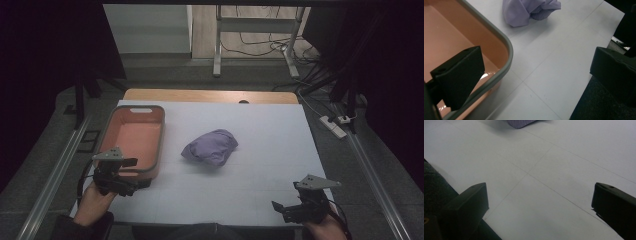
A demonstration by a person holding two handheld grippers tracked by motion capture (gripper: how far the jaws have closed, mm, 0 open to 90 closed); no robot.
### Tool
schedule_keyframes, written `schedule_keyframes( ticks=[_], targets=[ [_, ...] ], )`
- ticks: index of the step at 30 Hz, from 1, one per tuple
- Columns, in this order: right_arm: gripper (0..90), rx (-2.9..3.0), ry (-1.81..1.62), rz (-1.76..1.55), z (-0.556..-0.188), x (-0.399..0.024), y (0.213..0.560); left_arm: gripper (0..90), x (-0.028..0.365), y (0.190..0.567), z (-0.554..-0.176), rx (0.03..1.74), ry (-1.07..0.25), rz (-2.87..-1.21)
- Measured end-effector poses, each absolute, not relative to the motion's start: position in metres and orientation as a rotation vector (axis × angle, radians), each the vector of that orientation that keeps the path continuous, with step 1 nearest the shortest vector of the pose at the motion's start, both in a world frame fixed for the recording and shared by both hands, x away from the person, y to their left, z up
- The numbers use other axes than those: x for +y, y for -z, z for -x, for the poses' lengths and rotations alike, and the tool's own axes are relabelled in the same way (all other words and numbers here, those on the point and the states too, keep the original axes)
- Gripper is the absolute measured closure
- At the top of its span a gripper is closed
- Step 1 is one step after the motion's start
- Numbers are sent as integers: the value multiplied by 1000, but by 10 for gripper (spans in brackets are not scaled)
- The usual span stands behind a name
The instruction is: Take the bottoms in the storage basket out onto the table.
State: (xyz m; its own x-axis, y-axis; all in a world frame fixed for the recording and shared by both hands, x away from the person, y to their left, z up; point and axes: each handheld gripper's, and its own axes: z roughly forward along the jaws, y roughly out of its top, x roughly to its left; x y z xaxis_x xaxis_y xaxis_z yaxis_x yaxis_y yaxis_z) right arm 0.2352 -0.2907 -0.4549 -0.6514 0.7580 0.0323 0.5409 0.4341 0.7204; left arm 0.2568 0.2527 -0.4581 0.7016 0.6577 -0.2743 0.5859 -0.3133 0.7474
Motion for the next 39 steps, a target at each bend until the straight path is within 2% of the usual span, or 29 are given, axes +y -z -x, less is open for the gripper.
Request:
schedule_keyframes(
  ticks=[39],
  targets=[
    [5,2401,-1032,-1120,-235,-290,455,0,295,480,-225,1064,-144,-1955]
  ],
)
